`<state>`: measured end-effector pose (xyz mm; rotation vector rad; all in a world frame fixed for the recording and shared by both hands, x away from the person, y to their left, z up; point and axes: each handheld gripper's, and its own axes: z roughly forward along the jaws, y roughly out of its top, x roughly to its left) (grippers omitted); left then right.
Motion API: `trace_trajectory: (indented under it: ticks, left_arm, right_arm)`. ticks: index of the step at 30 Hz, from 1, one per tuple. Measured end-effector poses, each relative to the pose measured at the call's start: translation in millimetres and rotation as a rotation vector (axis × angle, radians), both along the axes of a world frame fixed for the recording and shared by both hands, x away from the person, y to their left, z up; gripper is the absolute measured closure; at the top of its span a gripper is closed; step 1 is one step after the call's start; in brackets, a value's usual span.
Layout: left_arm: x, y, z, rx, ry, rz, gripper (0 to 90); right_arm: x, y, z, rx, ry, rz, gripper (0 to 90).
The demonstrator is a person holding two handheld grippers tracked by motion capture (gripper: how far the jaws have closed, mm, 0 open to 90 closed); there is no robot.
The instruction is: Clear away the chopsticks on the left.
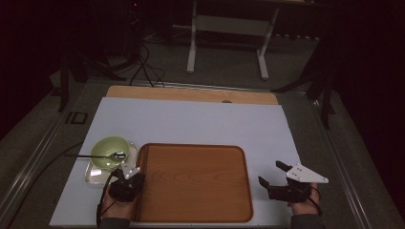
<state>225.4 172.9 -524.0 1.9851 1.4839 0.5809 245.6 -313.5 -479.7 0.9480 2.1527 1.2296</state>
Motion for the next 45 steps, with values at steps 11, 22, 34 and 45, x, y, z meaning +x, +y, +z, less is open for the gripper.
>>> trace_trajectory:
  ticks: [11,22,34,45]
  left_arm:
    - [-0.1,-1.8,-2.9,-0.004,0.024,-0.011,80.2]
    - [-0.9,0.8,2.4,-0.018,0.007,0.004,69.2]
    - [-3.6,9.3,15.9,-0.070,-0.021,0.016,59.7]
    - [-3.9,15.1,29.5,-0.112,-0.048,0.011,54.7]
  right_arm:
    - [0.1,0.2,-0.2,0.000,0.003,0.000,13.3]
    - [0.1,-0.1,0.1,0.001,0.001,0.000,13.3]
    - [-0.2,-0.6,0.6,0.004,-0.004,-0.002,13.3]
    - [0.3,-0.6,0.7,0.005,-0.005,0.000,13.3]
